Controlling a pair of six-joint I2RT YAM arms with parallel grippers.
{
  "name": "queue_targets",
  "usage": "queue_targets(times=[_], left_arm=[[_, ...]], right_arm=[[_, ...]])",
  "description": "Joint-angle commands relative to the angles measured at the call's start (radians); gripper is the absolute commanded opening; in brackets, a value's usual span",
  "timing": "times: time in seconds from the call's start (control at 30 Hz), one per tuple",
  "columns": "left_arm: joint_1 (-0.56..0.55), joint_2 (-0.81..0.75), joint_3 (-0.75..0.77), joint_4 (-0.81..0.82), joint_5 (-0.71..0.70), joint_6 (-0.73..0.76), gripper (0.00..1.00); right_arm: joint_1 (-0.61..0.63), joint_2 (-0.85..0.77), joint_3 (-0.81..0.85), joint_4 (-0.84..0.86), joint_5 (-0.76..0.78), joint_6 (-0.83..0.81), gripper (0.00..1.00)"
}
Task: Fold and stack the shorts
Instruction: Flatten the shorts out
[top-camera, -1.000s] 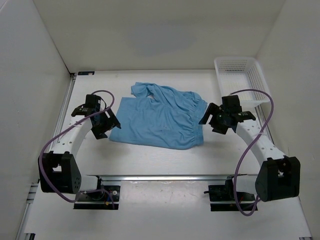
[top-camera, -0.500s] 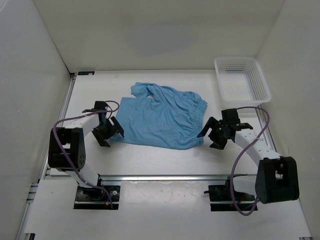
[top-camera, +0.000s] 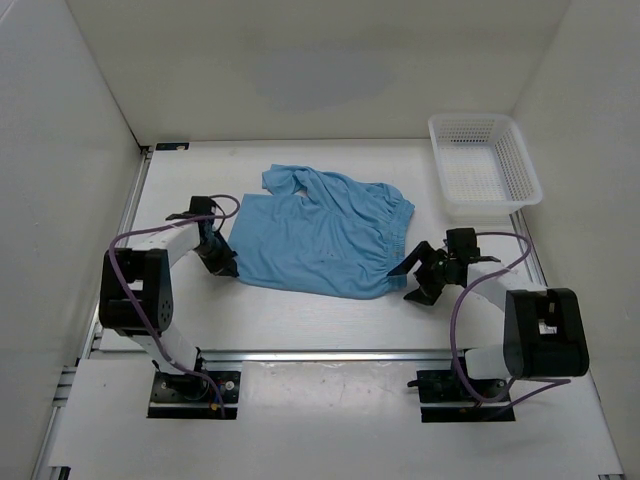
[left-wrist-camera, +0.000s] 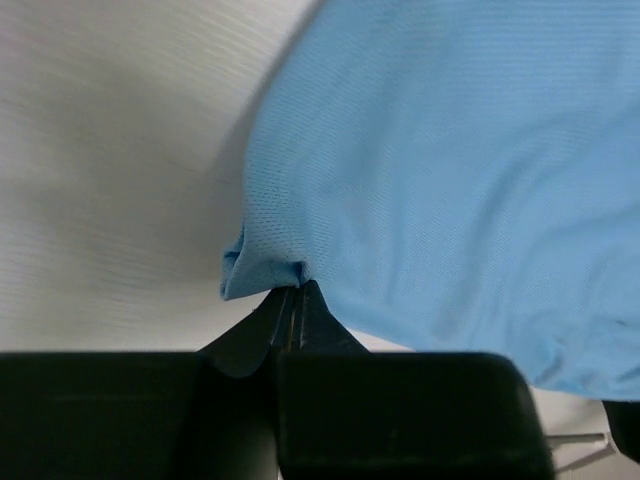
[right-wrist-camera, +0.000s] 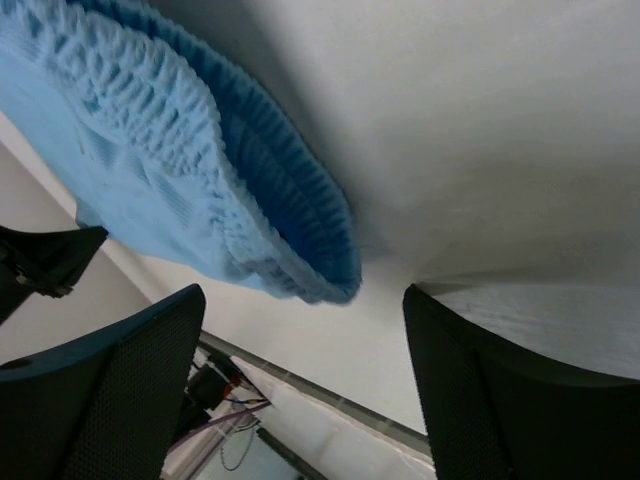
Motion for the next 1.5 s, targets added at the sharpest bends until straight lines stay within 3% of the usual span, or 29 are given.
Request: queue_targets(times=[0.0,0.03,0.07,0.17,0.3,0.37,0.43,0.47,0.5,0.53,0.6,0.87,1.03,1.27,1.47], left_arm=[[-0.013,-0.126,0.051,0.015,0.065,-0.011,0.11],[-0.023,-0.142,0.051,0.003,0.065,-0.020,0.11],[-0.024,-0.154,0.062,0.003,0.065,-0.020,0.11],[-0.024,-0.200,0.085,-0.034,0.065,-0.020,0.11],[-0.033,-0.246,0.114,-0.057,0.065,-0.030,0.11],[-0.056,-0.277,0.125,-0.066,0.065,-0.039,0.11],[-0.068,-0.306,0.125,-0.075,0.053,-0.050,0.11],[-0.082,-0.306,0.125,-0.075,0.053,-0.050,0.11],[-0.082,-0.320,0.125,-0.075,0.044,-0.050,0.11],[-0.094,-0.320,0.125,-0.075,0.044,-0.050,0.11],[-0.105,-0.320,0.136,-0.084,0.033,-0.050,0.11],[-0.125,-0.340,0.097,-0.084,-0.007,-0.040,0.11],[-0.125,-0.349,0.088,-0.084,-0.007,-0.030,0.11],[-0.125,-0.328,0.117,-0.094,-0.007,-0.010,0.11],[-0.125,-0.307,0.146,-0.103,0.002,0.001,0.11]], right_arm=[[-0.002,0.062,-0.024,0.102,-0.028,0.067,0.80],[-0.002,0.090,-0.013,0.113,-0.028,0.067,0.73],[-0.002,0.101,0.011,0.113,-0.014,0.067,0.52],[-0.002,0.110,0.080,0.047,0.044,0.052,0.14],[-0.002,0.032,0.163,-0.065,0.127,-0.005,0.01],[-0.002,0.003,0.173,-0.114,0.155,-0.027,0.01],[-0.002,-0.036,0.182,-0.139,0.165,-0.050,0.12],[-0.002,-0.045,0.173,-0.139,0.176,-0.063,0.26],[-0.002,-0.057,0.157,-0.149,0.176,-0.064,0.68],[-0.002,-0.057,0.157,-0.171,0.176,-0.079,0.85],[-0.002,-0.071,0.134,-0.192,0.201,-0.093,1.00],[-0.012,-0.333,0.125,-0.338,0.293,-0.117,1.00],[-0.012,-0.427,0.058,-0.334,0.222,-0.082,1.00],[-0.012,-0.275,-0.041,-0.096,0.083,0.011,1.00],[-0.012,-0.108,-0.041,0.068,0.096,0.077,0.87]])
